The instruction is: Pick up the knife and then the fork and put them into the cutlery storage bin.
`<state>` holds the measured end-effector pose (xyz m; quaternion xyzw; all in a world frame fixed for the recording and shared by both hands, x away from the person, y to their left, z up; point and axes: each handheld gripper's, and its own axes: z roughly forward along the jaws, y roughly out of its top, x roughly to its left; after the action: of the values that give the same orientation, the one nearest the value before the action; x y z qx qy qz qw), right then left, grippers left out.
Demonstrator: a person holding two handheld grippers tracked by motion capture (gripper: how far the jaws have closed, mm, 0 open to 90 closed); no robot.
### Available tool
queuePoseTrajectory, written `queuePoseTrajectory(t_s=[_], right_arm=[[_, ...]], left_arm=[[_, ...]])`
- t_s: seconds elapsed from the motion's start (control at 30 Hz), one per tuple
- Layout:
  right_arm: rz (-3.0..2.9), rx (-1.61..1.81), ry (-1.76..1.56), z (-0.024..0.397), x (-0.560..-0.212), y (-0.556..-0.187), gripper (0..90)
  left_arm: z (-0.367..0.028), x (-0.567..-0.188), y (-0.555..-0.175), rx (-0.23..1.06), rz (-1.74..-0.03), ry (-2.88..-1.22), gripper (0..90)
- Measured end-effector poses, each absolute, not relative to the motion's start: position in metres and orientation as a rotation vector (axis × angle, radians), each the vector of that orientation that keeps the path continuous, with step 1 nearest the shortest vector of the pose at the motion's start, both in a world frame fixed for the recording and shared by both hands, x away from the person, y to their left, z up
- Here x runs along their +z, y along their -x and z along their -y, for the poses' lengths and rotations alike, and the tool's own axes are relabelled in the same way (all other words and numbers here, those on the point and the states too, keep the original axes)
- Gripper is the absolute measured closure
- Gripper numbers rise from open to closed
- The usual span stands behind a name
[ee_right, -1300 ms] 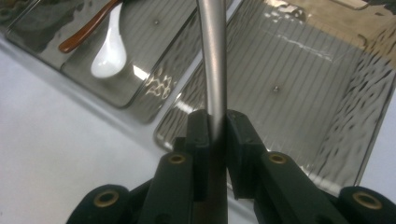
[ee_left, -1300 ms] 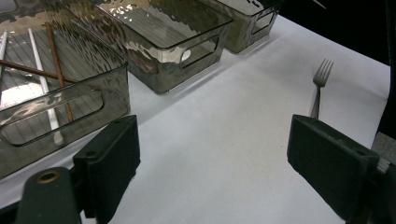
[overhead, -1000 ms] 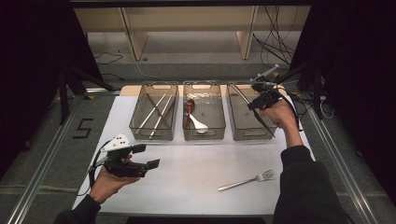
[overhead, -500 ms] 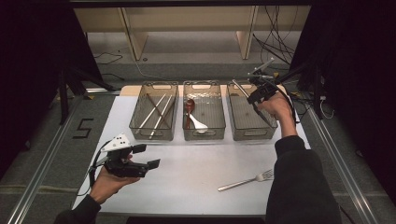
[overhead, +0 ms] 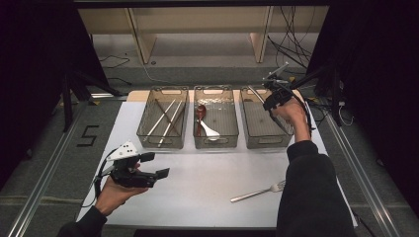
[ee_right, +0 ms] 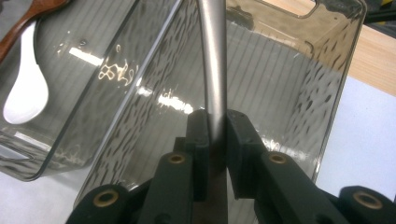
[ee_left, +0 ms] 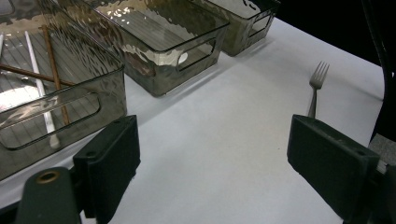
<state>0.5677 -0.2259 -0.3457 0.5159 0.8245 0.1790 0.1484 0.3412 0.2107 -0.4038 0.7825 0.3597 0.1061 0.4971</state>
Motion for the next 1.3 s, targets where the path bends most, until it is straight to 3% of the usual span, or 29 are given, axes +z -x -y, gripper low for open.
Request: queuePoseTrajectory(t_s=[0.93, 1.03, 1.3], right_arm=[[-2.309, 0.467, -1.508, 0.220, -0.359, -0.584, 79.2], [-2.280, 0.518, -1.515, 0.219, -0.357, -0.586, 69.5], [-2.280, 0.560, -1.505, 0.224, -0.344, -0.581, 61.5]], left_arm=[[-0.208, -0.403, -0.340, 0.251, -0.848, -1.902, 16.7], [-0.208, -0.403, -0.340, 0.250, -0.841, -1.910, 16.7], [-0.206, -0.403, -0.339, 0.248, -0.844, -1.909, 16.7]])
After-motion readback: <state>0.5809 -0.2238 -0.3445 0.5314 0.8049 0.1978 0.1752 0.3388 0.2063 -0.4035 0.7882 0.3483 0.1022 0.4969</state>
